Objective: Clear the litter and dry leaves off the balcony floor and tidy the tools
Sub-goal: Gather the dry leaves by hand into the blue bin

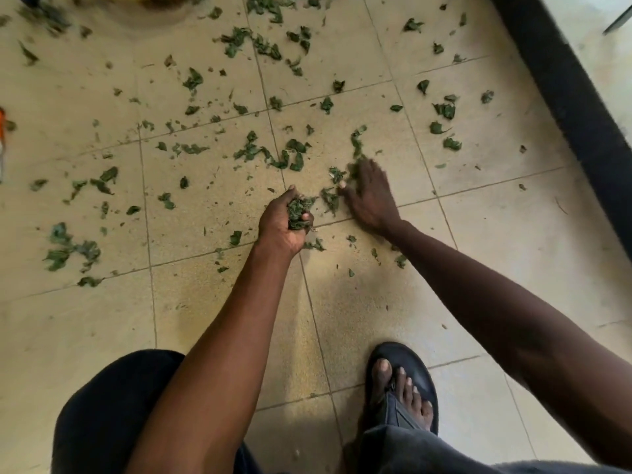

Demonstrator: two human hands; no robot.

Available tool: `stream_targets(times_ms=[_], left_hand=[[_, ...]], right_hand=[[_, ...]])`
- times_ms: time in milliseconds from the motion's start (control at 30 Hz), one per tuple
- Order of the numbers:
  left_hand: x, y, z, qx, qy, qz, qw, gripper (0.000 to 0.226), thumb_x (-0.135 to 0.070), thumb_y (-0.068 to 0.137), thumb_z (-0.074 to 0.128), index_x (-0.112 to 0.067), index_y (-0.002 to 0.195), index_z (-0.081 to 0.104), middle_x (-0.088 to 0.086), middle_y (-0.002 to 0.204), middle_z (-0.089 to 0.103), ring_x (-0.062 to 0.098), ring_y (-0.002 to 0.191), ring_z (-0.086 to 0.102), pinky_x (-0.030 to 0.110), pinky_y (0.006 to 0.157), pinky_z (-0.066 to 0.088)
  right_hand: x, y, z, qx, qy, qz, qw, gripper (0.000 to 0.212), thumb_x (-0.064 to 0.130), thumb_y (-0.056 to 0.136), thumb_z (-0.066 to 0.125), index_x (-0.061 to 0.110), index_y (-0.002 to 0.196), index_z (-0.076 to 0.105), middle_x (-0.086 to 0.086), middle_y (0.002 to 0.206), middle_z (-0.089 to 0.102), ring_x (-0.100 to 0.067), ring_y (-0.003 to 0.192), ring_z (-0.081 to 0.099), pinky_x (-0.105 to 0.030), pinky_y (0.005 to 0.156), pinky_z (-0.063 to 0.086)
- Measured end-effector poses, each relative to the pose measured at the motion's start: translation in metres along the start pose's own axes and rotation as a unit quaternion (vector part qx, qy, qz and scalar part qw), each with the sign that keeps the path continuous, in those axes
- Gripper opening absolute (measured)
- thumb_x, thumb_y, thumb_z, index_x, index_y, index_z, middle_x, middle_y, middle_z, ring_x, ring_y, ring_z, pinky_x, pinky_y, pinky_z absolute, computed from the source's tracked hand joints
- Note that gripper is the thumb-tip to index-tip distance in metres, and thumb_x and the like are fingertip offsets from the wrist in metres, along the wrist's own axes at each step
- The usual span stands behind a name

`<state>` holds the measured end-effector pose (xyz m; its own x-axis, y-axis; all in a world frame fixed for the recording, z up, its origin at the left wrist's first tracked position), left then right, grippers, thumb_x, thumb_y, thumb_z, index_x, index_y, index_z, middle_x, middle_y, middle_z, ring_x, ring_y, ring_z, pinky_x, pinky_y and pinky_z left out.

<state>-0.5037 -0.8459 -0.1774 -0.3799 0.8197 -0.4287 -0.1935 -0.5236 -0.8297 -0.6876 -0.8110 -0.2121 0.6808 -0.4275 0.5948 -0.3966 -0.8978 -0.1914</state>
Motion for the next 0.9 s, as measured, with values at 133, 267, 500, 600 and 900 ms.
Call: stream_targets(times_ms=[133, 267, 500, 600, 900], left_hand=[[-0.011, 0.007, -0.017, -0.023, -0.018, 0.011, 0.999, 0.014, -0.009, 0.093, 0.061, -0.011, 0.080, 0.054, 0.004, 0.071, 0.047, 0.014, 0.058, 0.040, 0.018, 0.040, 0.033], [-0.013, 0.005, -0.022, -0.028, -0.019, 0.008, 0.999, 0.016, -0.009, 0.093, 0.061, -0.011, 0.079, 0.054, 0.004, 0.068, 0.046, 0.013, 0.056, 0.039, 0.017, 0.040, 0.032], [-0.016, 0.009, -0.031, -0.037, -0.011, 0.001, 0.999, 0.016, -0.010, 0.091, 0.064, -0.011, 0.079, 0.053, 0.004, 0.069, 0.047, 0.014, 0.055, 0.041, 0.020, 0.041, 0.034], [-0.013, 0.008, -0.030, -0.039, 0.002, -0.007, 0.999, 0.017, -0.010, 0.091, 0.064, -0.011, 0.079, 0.053, 0.004, 0.069, 0.047, 0.013, 0.056, 0.042, 0.020, 0.041, 0.034], [0.008, 0.000, -0.015, -0.027, 0.042, -0.027, 0.998, 0.014, -0.009, 0.090, 0.066, -0.012, 0.081, 0.054, 0.005, 0.077, 0.048, 0.016, 0.063, 0.042, 0.023, 0.048, 0.034]], right_hand=[[0.016, 0.021, -0.006, -0.019, 0.056, -0.047, 0.997, 0.072, 0.060, 0.100, 0.029, 0.017, 0.155, 0.013, -0.007, 0.162, 0.013, -0.023, 0.149, 0.013, -0.041, 0.121, 0.010], [-0.007, 0.080, -0.032, -0.034, 0.048, 0.063, 0.996, 0.083, 0.066, 0.096, 0.031, 0.012, 0.155, 0.013, -0.011, 0.163, 0.005, -0.028, 0.150, 0.005, -0.045, 0.122, 0.006], [0.040, 0.072, 0.002, 0.076, -0.026, -0.090, 0.993, 0.073, 0.069, 0.091, 0.041, 0.023, 0.147, 0.038, -0.009, 0.159, 0.024, -0.029, 0.145, 0.020, -0.052, 0.119, 0.017], [0.060, 0.036, 0.022, 0.087, -0.077, -0.183, 0.976, 0.063, 0.068, 0.088, 0.049, 0.026, 0.135, 0.052, -0.011, 0.150, 0.038, -0.029, 0.134, 0.038, -0.054, 0.109, 0.035], [0.027, -0.003, 0.004, 0.022, -0.146, -0.179, 0.973, 0.043, 0.045, 0.100, 0.039, 0.021, 0.125, 0.063, -0.010, 0.144, 0.049, -0.027, 0.137, 0.038, -0.058, 0.112, 0.025]])
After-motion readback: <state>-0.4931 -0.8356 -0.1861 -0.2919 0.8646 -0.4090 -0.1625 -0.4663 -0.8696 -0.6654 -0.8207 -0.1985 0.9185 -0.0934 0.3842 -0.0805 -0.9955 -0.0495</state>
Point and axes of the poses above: each hand's wrist, its own y-axis towards the middle knuckle, its own z-axis out of the palm, x = y × z, the point moved 7 cm from there along y, towards the middle knuckle
